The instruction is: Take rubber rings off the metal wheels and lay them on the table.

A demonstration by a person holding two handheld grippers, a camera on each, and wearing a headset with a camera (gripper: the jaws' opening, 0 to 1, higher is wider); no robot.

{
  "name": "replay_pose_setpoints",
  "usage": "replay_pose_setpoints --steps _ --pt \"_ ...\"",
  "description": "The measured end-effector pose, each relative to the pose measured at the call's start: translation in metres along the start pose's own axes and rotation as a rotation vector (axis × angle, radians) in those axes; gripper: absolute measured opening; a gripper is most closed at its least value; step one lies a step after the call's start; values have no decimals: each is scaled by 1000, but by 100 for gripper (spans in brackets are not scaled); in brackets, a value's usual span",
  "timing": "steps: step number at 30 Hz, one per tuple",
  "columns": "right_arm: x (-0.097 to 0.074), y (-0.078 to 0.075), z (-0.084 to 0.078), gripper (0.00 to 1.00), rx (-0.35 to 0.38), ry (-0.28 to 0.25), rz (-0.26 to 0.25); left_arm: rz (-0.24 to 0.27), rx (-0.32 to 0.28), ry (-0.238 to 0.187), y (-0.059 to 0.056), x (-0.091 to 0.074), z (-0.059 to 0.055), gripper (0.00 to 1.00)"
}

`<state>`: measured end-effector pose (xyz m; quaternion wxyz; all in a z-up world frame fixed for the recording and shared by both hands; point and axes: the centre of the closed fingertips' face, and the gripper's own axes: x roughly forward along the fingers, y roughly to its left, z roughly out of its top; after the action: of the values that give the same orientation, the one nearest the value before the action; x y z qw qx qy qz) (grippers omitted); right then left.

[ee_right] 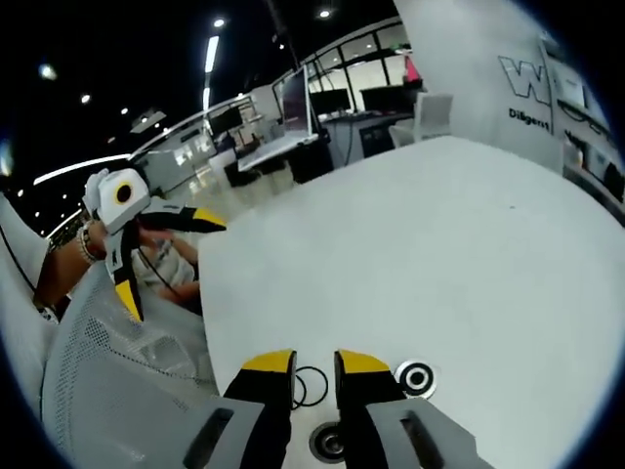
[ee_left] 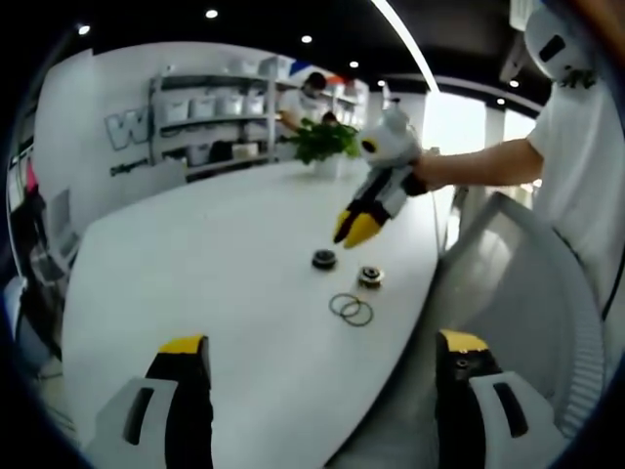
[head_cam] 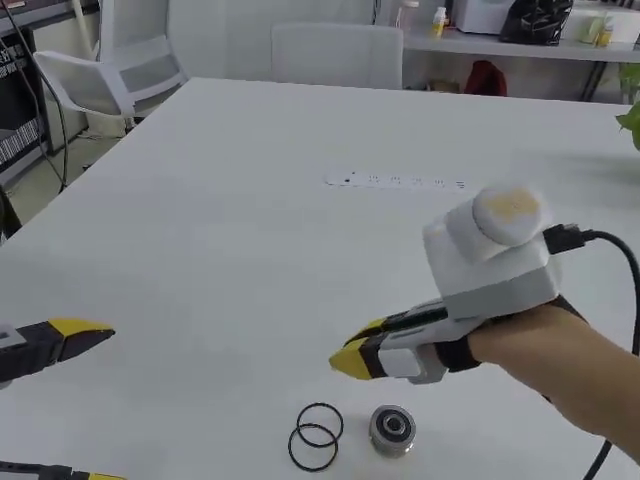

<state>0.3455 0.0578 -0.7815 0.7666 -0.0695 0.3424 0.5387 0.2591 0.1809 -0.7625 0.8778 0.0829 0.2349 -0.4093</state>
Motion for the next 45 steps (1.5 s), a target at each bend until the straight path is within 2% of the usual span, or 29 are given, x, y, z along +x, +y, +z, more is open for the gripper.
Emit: replay_pose_setpoints --steps 5,11,16,22,25,29,36,41,45 --pt "-20 -15 14 19 26 -86 -18 -5 7 5 -1 1 5 97" --pt "-38 -32 17 23 77 -174 -40 -17 30 10 0 2 14 97" --pt "-51 -61 7 23 190 -231 -109 -20 44 -2 8 3 27 95" --pt "-58 -83 -6 23 300 -287 -150 -37 108 -9 15 8 50 94" --pt "-57 -89 -16 23 326 -277 -164 -48 140 -19 19 13 63 93" --pt "-53 -96 -33 22 332 -225 -194 -73 185 -39 22 24 83 93" --pt "-48 -102 -46 22 348 -203 -201 -125 242 -94 24 52 114 86" --pt "-45 -102 -50 22 346 -195 -192 -169 267 -128 22 76 129 83" --pt "-41 -101 -55 22 325 -178 -184 -200 275 -147 18 95 136 80"
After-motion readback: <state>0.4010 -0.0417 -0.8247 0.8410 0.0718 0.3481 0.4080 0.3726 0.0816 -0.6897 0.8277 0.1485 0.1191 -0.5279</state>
